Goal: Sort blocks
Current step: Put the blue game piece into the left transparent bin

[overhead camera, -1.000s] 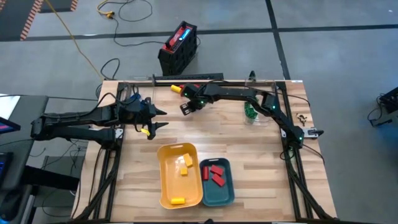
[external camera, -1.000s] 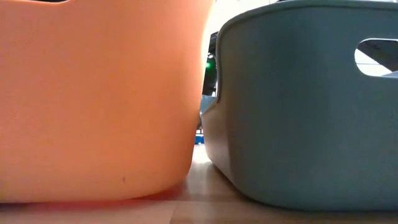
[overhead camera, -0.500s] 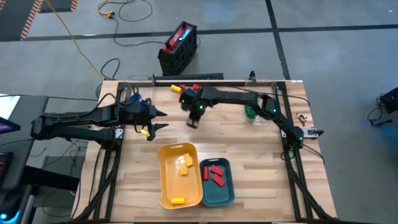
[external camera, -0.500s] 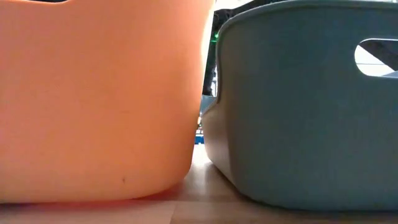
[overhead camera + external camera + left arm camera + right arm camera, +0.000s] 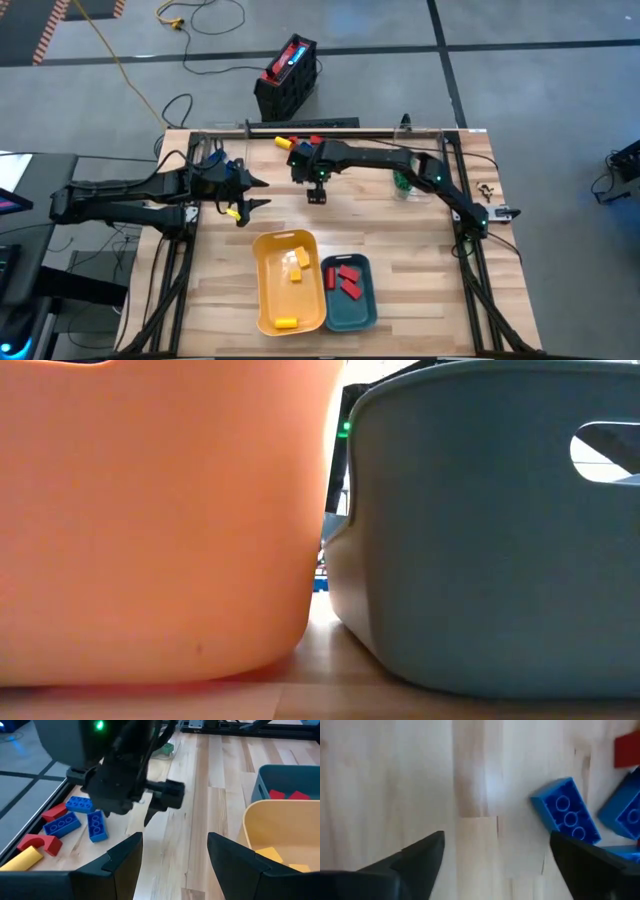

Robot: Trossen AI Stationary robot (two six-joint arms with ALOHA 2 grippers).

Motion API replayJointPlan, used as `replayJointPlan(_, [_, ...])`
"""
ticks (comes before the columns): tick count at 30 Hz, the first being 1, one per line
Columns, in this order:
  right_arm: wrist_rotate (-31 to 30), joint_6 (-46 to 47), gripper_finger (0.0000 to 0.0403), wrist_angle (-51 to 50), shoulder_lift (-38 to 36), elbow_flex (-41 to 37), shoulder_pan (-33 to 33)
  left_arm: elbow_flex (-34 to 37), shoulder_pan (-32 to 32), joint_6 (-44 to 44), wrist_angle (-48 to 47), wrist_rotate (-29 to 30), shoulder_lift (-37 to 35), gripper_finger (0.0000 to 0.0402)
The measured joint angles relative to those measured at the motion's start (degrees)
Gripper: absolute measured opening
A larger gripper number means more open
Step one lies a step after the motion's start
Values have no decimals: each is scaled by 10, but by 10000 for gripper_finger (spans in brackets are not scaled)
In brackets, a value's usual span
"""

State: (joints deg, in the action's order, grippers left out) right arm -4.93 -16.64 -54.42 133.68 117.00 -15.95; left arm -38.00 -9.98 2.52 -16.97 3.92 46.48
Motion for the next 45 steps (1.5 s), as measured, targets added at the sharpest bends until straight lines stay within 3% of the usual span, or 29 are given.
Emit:
replayJointPlan(3, [-2,2,394,26,9,0,-5,0,0,0,0,0,0,217])
replayJointPlan(19, [3,39,382,30,28,26,-16,0,3,2,11,0,15,217])
replayJointPlan(24, [9,46,382,0,58,67,-19,0,3,2,17,0,24,217])
replayJointPlan(30, [2,43,381,-82,116,182,-18,0,8,0,20,0,24,217])
replayJointPlan(45, [9,57,381,-191,116,175,16,0,17,-2,17,2,23,217])
